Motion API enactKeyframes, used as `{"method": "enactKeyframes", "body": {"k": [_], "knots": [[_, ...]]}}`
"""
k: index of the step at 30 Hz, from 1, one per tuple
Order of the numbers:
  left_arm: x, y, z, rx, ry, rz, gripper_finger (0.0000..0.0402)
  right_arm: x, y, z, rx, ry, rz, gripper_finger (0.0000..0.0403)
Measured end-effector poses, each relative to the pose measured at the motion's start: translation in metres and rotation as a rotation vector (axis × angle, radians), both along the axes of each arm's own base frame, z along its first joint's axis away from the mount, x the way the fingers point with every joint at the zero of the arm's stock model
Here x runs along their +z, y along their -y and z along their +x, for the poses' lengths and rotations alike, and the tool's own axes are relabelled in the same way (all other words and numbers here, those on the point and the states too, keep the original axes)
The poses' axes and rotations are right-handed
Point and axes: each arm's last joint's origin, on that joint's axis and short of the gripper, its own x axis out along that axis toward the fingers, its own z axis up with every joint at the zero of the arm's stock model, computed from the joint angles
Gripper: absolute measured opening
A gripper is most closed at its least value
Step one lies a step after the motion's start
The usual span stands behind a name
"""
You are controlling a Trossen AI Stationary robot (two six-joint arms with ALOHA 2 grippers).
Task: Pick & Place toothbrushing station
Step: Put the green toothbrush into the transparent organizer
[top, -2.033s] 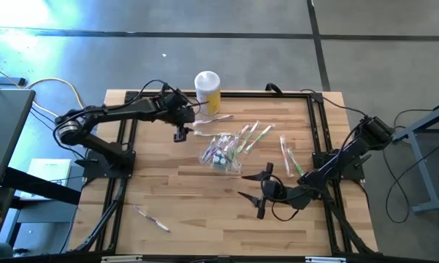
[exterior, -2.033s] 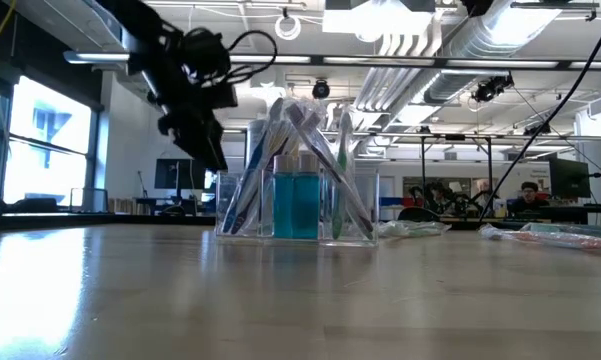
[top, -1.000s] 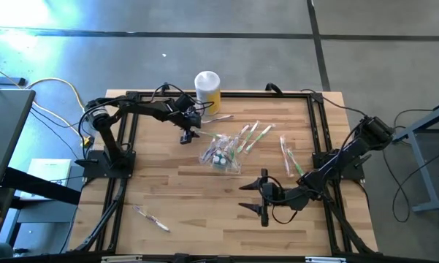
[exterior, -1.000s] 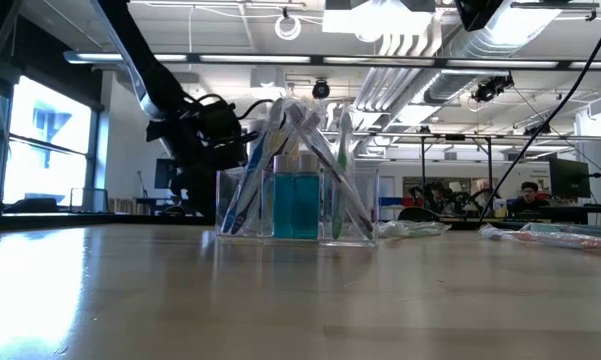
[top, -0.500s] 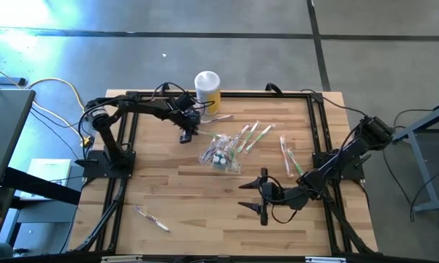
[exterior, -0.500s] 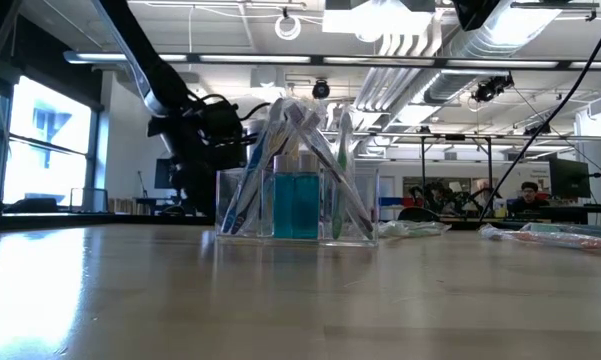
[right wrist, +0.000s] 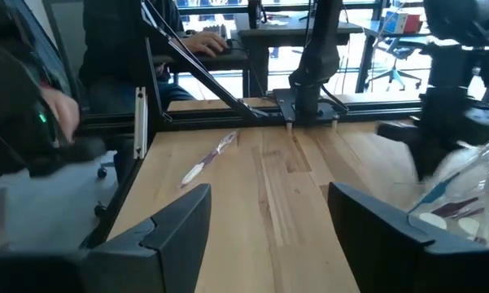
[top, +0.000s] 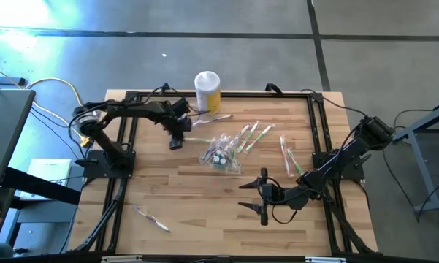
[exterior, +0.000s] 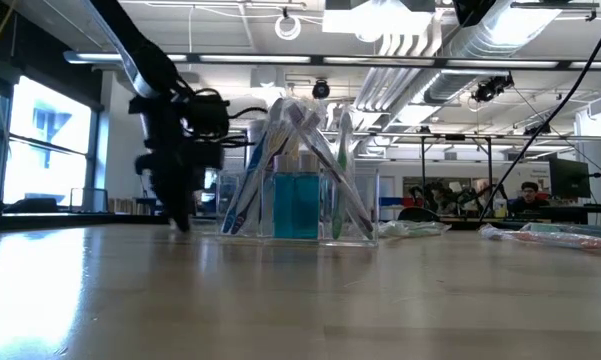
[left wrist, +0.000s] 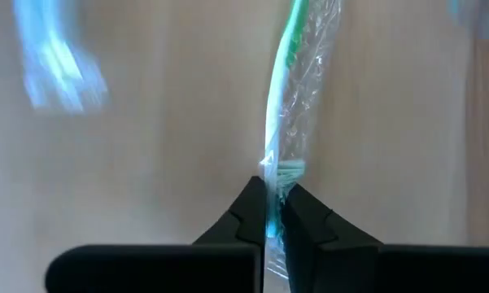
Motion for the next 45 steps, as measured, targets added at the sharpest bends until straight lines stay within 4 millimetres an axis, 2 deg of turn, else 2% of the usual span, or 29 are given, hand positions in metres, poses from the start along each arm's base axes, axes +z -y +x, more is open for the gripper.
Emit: {"method": "enactKeyframes", "body": {"k": [3,10,16,21,26,30,34,42,45], "knots": [[0.022,0.014,-0.008,0.014,-0.039,0.092,0.0008,0.0,0.0,0.0,0.003,-0.001,-0.019,0.024],[0.097,0.054,-0.029,0.085,0.088,0.363,0.0005,0.0,0.0,0.0,0.009,-0.002,-0.052,0.024],[0.155,0.095,-0.064,0.11,0.156,0.528,0.0005,0.0,0.0,0.0,0.009,-0.001,-0.051,0.024],[0.186,0.128,-0.086,0.031,0.259,0.638,0.0005,0.0,0.0,0.001,0.03,-0.004,-0.047,0.024],[0.205,0.155,-0.091,-0.002,0.389,0.678,0.0005,0.0,0.003,0.004,0.089,-0.012,-0.034,0.024],[0.207,0.182,-0.078,-0.132,0.471,0.69,0.0005,-0.001,0.01,0.009,0.09,-0.018,0.022,0.024],[0.197,0.22,-0.057,-0.384,0.48,0.794,0.0005,-0.002,0.018,0.014,0.048,-0.032,0.117,0.024],[0.148,0.298,-0.018,-0.892,0.305,1.213,0.0009,-0.009,0.034,0.02,-0.052,-0.091,0.269,0.024],[0.131,0.319,-0.004,-0.984,0.266,1.333,0.002,-0.01,0.038,0.022,-0.072,-0.095,0.293,0.024]]}}
